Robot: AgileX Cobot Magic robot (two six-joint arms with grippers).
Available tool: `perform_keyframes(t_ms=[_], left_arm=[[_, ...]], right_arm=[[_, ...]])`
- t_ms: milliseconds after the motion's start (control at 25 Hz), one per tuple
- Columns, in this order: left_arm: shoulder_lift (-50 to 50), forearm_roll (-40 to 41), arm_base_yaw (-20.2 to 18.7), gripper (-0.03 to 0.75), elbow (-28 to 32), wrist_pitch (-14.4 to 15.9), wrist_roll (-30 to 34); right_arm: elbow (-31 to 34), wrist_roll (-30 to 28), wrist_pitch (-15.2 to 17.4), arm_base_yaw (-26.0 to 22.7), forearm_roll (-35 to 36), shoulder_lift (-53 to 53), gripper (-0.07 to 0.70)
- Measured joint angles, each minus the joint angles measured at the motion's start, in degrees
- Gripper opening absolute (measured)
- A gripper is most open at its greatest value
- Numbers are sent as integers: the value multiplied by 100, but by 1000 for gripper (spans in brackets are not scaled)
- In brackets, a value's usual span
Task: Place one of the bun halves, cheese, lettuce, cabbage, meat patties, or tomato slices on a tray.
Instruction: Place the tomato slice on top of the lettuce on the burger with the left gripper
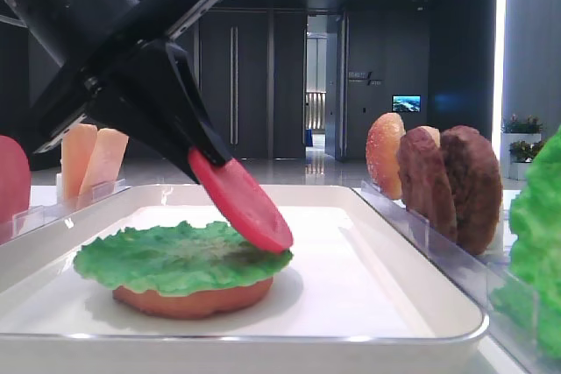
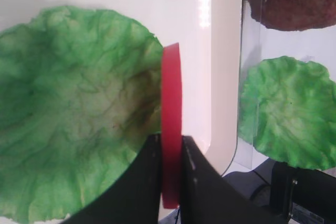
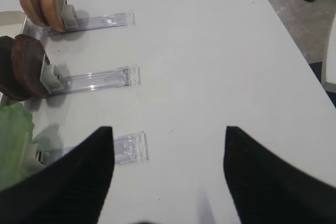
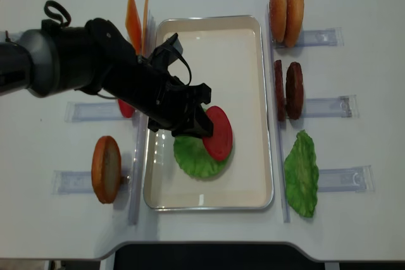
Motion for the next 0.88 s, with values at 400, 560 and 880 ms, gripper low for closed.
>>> perform_keyframes(t_ms=[400, 560, 880], left_arm=[[0, 59, 59, 51, -58, 213, 5], [0, 63, 59, 51, -81, 251, 5], [4, 151, 186, 51, -81, 405, 5]], right_arm=[[0, 0, 0, 0, 0, 0, 433], [0, 0, 0, 0, 0, 0, 433], [0, 0, 0, 0, 0, 0, 433]])
